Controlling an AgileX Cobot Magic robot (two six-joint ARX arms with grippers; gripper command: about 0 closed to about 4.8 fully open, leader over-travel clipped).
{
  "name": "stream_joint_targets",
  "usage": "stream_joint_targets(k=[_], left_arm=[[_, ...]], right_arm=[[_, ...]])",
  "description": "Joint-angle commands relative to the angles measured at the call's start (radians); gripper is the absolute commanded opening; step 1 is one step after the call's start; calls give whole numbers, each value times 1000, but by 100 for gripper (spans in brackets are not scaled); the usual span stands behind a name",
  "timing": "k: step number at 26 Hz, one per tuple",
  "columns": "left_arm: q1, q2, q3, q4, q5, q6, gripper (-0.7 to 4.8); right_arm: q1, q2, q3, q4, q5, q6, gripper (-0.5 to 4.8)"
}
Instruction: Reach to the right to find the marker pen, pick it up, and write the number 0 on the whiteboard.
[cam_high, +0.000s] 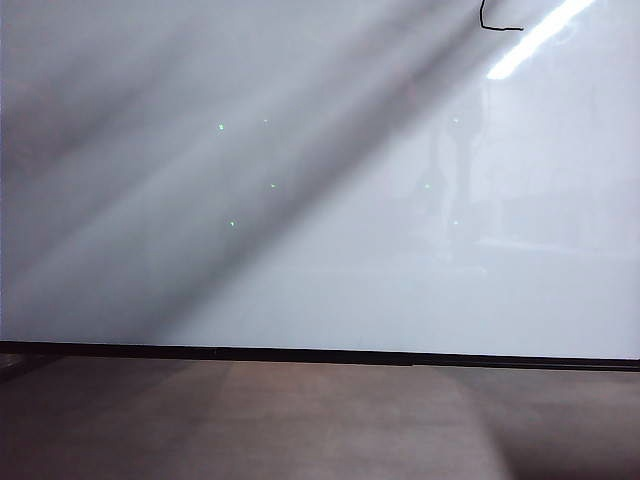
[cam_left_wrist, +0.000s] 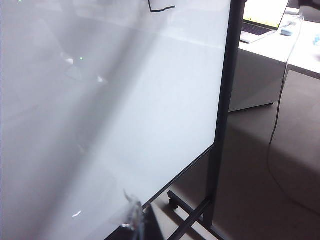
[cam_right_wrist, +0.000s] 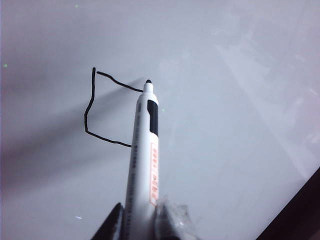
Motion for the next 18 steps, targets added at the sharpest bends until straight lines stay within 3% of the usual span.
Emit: stream_joint_targets(k=[1, 18], left_arm=[[1, -3, 1, 13, 0, 7, -6], [1, -3, 1, 12, -18, 11, -6]], right_arm=[[0, 13, 5, 22, -4, 5, -2], [-3, 33, 5, 55, 0, 4, -2]])
